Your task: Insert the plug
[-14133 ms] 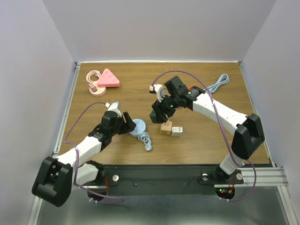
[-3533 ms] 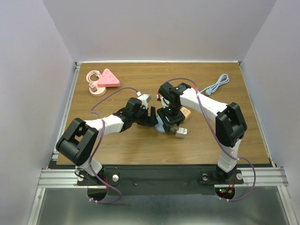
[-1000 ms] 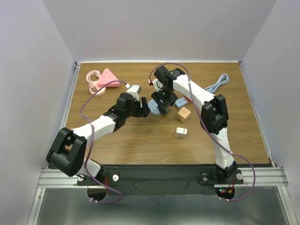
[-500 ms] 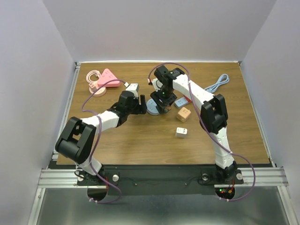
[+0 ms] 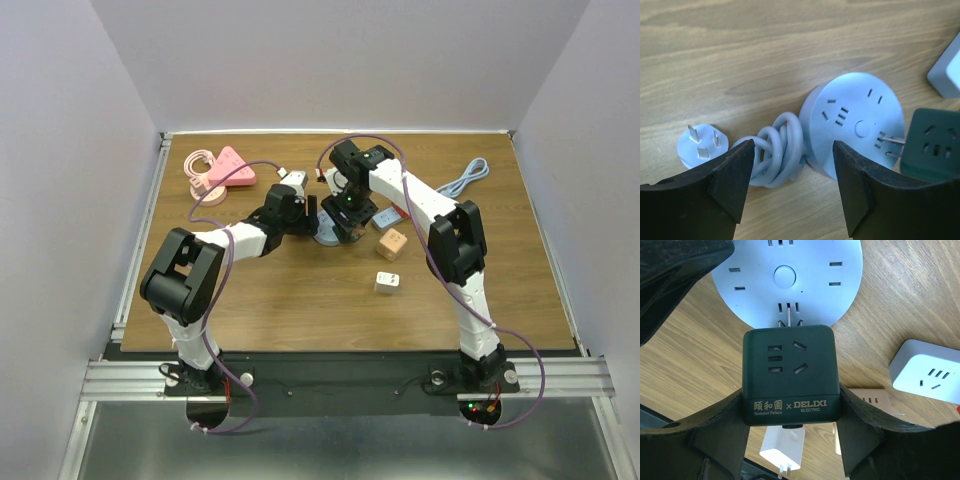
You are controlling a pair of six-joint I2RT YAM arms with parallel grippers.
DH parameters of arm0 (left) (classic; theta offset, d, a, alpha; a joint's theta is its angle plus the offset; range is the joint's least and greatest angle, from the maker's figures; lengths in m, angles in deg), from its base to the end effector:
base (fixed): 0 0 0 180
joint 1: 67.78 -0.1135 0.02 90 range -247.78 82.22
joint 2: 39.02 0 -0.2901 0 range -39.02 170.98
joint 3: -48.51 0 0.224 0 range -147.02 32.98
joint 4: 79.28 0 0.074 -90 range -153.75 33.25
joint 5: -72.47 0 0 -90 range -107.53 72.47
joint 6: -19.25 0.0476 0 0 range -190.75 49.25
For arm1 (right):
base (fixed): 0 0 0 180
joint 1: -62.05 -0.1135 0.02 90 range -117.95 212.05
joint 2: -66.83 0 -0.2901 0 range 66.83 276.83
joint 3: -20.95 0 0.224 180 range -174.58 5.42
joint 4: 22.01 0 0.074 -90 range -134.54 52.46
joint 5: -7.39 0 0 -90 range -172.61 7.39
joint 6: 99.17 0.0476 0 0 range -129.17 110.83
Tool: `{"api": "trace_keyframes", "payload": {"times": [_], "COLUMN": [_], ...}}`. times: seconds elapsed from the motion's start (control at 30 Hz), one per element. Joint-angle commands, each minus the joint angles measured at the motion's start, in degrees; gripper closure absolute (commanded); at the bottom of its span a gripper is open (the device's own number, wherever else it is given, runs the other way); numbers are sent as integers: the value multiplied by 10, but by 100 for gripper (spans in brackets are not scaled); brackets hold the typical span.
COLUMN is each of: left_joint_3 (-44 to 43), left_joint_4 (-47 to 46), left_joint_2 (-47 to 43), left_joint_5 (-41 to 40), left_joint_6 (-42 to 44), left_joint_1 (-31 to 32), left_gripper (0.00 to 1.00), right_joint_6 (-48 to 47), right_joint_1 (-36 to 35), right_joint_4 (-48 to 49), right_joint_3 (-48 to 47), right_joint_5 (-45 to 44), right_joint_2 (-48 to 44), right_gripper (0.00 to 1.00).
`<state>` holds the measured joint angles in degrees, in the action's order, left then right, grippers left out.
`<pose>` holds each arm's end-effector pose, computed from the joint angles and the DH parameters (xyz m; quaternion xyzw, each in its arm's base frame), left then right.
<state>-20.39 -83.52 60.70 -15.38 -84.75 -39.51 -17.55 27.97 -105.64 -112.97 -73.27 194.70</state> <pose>0.3251 -0.1768 0.2303 0.1154 0.8428 -0.2044 0.4844 0.3658 0.2568 0.2480 -0.3670 0.9204 0.1029 0.0871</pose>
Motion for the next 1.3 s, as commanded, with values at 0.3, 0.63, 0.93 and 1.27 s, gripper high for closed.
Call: {"api": "trace_keyframes", "payload": {"times": [0.3,0.63,0.93,1.27], "left_joint_3": [9,-2,-1,-15], "left_joint_4": [8,22,26,46], "left_joint_2": [31,53,48,71], "left_joint_5": [33,63,129,166], "left_joint_6": [16,56,137,182], "left_joint_1": [1,2,30,92], "left_gripper": [48,92,100,100], "right_joint_6": [-13,-26,74,99], "right_joint_1": [3,5,3,2], "right_joint_4": [41,24,30,-45], "right_joint_3": [-50,-62,126,124], "right_joint_5": [5,-5,-12,-28], "right_joint_2": [-19,-5,-160,-177], "right_gripper": [80,78,87,86]}}
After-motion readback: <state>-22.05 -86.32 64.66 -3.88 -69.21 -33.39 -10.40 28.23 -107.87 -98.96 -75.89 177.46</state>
